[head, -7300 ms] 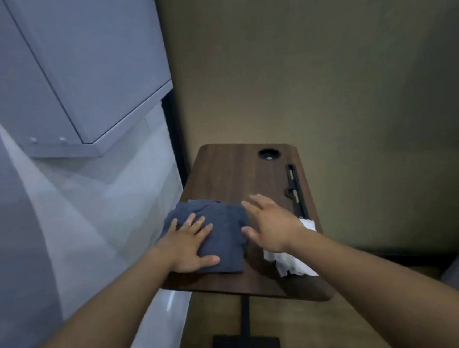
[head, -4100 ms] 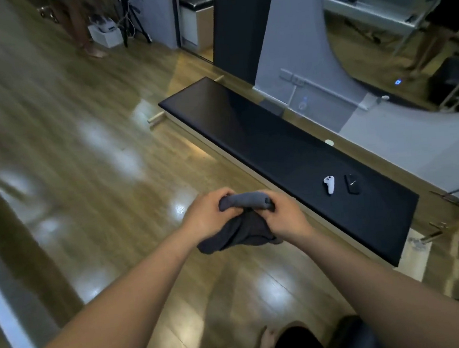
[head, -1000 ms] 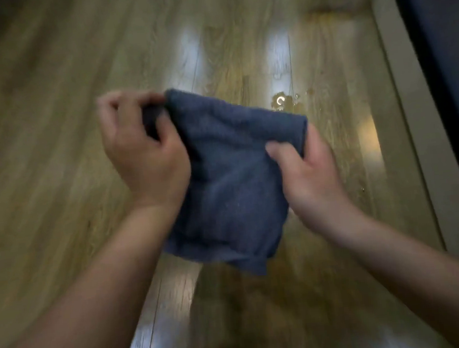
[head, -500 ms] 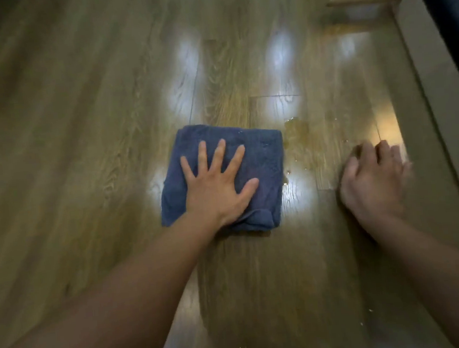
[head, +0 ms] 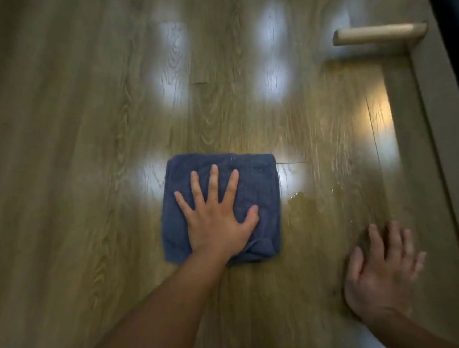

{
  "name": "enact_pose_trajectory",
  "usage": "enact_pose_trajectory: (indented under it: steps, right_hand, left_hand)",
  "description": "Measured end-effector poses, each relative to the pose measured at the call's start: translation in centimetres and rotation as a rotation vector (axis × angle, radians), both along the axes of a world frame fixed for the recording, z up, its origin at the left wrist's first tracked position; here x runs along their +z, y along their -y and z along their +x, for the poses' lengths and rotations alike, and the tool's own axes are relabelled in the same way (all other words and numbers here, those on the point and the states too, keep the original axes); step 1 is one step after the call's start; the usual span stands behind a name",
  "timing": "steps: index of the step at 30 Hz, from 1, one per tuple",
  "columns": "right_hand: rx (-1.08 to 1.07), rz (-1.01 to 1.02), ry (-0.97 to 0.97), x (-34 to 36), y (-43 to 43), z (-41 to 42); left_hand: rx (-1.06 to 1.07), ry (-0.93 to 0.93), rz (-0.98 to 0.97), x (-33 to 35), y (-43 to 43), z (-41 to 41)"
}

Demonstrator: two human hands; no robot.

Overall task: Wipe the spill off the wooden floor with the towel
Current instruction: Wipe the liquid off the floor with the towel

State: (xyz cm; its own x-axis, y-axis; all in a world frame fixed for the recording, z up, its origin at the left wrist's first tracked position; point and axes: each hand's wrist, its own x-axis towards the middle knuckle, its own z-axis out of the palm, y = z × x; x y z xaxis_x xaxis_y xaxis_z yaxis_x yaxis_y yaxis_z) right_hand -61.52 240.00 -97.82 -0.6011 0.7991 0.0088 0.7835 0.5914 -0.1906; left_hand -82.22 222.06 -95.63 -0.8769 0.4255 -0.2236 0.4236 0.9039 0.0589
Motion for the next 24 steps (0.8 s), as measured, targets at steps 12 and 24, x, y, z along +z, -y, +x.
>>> enact_pose_trajectory:
  steps: [12, 24]
  right_hand:
    - [0.053, 0.051, 0.019, -0.7, -0.2, 0.6]
    - [0.030, -0.026, -0.027, 0.0, -0.2, 0.5]
  left_hand:
    - [0.006, -0.034, 0.002, -0.6, -9.9, -16.1]
    - [-0.051, -0.102, 0.090, -1.0, -8.1, -14.1]
